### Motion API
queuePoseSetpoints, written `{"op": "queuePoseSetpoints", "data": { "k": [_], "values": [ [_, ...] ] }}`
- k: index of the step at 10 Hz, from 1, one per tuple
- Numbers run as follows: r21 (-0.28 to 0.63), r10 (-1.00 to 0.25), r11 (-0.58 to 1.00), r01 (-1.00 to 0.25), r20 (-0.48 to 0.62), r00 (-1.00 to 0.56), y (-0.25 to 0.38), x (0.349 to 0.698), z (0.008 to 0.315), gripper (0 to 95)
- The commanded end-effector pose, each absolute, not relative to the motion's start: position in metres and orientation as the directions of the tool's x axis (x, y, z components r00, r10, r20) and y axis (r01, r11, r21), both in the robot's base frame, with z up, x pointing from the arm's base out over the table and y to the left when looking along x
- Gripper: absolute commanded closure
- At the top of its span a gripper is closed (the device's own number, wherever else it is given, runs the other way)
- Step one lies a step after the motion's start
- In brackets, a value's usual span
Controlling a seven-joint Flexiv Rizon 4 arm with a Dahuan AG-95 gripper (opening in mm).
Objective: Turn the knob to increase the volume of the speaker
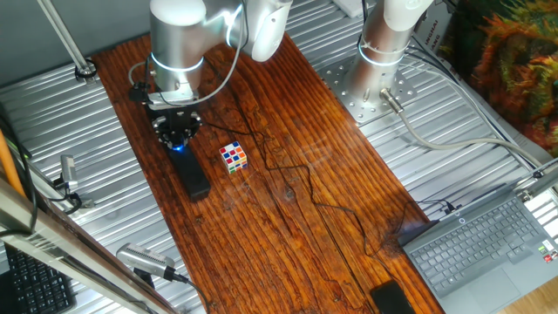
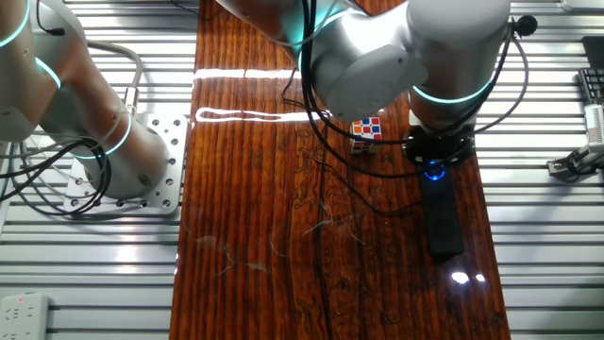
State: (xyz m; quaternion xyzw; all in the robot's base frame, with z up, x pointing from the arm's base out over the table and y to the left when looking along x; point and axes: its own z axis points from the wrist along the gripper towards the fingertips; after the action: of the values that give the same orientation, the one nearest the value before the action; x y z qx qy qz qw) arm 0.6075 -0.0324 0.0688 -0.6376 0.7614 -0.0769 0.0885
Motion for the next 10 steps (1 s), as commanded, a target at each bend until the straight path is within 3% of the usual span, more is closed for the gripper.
{"op": "queuePoseSetpoints", "data": {
  "k": [1,10],
  "values": [
    [-0.263,-0.924,0.381,-0.886,-0.064,-0.378,-0.0331,0.6079,0.0685,95.0],
    [-0.211,-0.834,0.551,-0.807,-0.134,-0.535,-0.0329,0.6094,0.0693,95.0]
  ]
}}
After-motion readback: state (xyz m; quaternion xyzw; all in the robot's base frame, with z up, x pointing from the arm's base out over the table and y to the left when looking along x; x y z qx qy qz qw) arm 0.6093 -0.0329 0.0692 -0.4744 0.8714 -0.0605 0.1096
